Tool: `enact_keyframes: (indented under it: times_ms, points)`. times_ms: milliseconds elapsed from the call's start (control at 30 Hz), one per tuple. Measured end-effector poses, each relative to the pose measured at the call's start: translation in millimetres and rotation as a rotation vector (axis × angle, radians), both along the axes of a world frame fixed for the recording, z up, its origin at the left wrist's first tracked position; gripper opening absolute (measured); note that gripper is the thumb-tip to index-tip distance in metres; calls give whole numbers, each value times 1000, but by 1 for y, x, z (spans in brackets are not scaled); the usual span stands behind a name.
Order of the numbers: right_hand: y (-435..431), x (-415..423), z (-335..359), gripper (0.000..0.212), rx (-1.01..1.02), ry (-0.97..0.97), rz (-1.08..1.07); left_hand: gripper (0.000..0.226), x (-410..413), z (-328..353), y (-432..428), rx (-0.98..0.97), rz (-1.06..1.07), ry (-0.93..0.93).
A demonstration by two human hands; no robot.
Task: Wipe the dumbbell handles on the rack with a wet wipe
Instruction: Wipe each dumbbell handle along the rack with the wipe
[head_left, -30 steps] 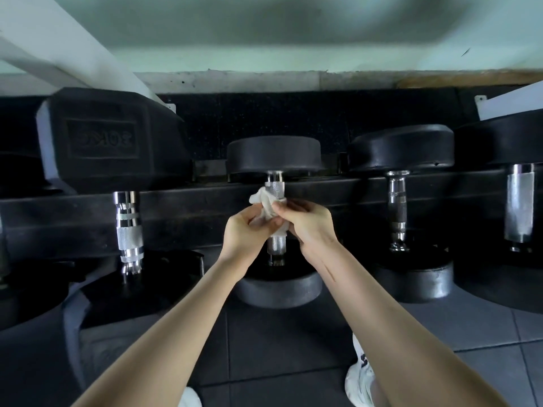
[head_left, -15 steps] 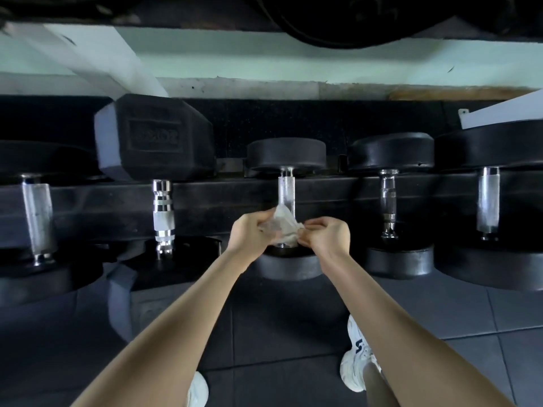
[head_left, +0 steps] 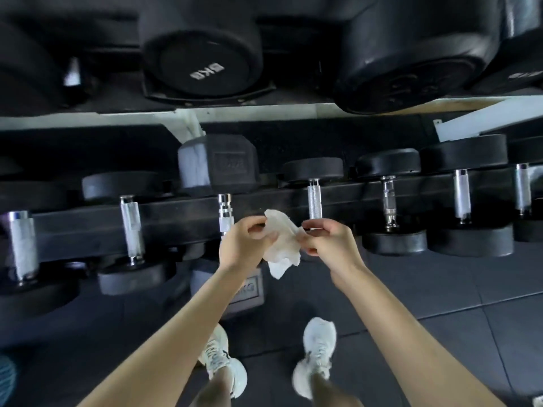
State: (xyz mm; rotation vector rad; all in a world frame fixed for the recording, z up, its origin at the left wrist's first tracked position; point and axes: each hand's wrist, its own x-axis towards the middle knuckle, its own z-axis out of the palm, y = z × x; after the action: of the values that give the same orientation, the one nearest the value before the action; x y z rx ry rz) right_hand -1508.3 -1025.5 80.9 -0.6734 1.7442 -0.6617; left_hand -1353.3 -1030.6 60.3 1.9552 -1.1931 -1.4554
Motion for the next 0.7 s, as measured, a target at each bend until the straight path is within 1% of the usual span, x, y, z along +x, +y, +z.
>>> enact_keyframes:
  times_ms: [67,167,200,267,333,400,500,533,600,633,667,700]
  points:
    - [0,16,9,15,-9,-2,48,37,19,13,5,-58,0,-95]
    - [-1,38,13,11,-5,-21,135,40,41,23,13,-136,-69,-108]
    - [-3,44,13,12,0,-33,165,40,47,24,14,-140,-125,-110]
    - [-6,54,13,6,17,-68,234,41,56,23,16,-105,-253,-125]
    - [-9,60,14,3,30,-86,285,34,61,23,16,-58,-310,-140]
    - [-11,62,12,7,25,-47,320,22,62,19,16,-56,-280,-156]
    - [-13,61,4,11,-53,106,430,10,60,11,12,-50,-137,-119]
    - [-13,60,0,19,-93,134,497,11,59,7,11,-40,-91,-110]
    - [-9,62,-9,43,-159,154,632,13,57,0,8,-22,-35,-104]
    - [-7,65,-15,49,-194,175,674,12,57,-5,7,-7,-9,-85]
    - [-5,68,-21,46,-243,211,690,12,58,-10,7,9,12,-59]
    - [-5,71,-26,39,-293,252,688,11,59,-15,6,21,22,-31]
